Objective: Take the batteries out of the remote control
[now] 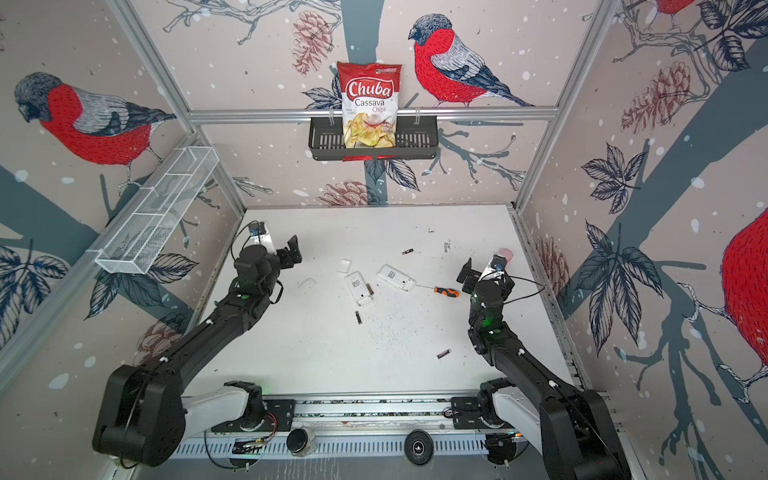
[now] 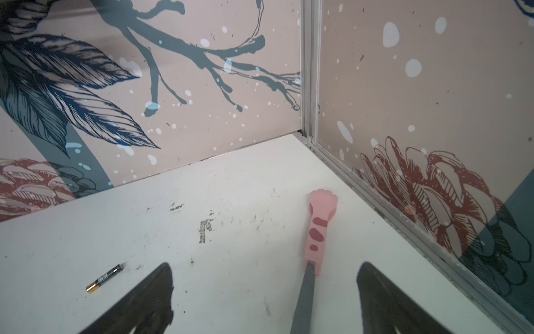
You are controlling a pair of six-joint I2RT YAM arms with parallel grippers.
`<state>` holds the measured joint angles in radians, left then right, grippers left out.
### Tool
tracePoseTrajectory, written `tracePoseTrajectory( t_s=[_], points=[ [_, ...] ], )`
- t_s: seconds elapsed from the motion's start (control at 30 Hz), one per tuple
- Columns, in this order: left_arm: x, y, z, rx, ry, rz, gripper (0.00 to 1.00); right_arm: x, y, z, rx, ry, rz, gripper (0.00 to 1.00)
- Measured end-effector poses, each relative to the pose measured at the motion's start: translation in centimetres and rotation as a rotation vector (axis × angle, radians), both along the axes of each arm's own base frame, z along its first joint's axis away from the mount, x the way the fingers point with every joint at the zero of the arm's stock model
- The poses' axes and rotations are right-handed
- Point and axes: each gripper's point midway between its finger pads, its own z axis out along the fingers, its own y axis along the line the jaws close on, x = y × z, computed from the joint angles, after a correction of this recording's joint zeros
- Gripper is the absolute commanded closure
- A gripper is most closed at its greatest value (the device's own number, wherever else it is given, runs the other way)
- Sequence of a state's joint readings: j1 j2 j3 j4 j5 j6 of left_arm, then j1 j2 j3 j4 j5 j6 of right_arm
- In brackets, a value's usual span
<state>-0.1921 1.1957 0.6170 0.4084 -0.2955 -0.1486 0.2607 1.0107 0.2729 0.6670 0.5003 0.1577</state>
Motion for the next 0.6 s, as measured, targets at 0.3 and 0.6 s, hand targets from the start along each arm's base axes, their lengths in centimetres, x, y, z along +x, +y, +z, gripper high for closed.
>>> tracePoseTrajectory(
  t_s=[0.3,0.6],
  points=[
    [-1.3,4.8,-6.0,0.129,0.081,0.131,0.03,-1.3,-1.1,-1.7,-0.065,-0.021,-0.012,0.01],
    [-1.9,5.5,-9.7,0.131,0.081,0.125,0.03,-2.8,-3.0,-2.4,-0.052,-0.079,-0.055,0.01]
  ],
)
